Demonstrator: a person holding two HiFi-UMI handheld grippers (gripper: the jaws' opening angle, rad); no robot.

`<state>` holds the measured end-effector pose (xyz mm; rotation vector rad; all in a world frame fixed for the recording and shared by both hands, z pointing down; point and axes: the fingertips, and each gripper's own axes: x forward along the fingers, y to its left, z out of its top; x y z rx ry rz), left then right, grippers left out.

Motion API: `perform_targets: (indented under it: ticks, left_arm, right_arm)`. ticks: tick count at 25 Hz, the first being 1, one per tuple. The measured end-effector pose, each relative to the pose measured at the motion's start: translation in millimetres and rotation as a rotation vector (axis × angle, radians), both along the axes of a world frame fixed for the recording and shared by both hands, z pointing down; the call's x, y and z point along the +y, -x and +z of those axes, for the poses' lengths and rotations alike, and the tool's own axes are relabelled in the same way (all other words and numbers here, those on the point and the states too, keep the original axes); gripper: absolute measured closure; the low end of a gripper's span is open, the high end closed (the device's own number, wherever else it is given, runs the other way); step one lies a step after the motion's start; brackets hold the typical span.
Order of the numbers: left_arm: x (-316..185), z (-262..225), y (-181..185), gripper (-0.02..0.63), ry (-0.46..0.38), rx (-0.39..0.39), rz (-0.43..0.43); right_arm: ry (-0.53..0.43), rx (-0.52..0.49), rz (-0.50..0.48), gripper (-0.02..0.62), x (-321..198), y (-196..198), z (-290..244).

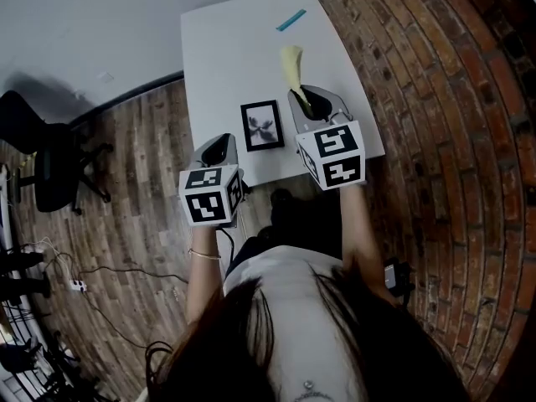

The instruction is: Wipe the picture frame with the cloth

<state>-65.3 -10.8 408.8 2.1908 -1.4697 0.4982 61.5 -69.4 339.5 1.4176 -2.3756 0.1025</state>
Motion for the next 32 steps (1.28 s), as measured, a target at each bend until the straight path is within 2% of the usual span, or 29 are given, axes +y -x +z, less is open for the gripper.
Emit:
perform_targets:
  ticks: [14,22,32]
  left_arm:
    - [-34.7,39.3,-7.7,0.565,0.113,0.059,-0.039]
    - [-45.7,68.7,-13.7,0.563,0.189,0.053,-0.094]
    - [-52.7,94.8,-11.0,0.526,0.294,0.100,-0.146]
  right_arm:
    - [0.070,0.015,-0.167,0.560,-61.4,28.3,31.0]
    - [0.120,0.027,-0.265,0.560,-87.9,35.3,56.7]
    - [0.189,0.035,-0.342,0.560,-110.0,43.8,80.7]
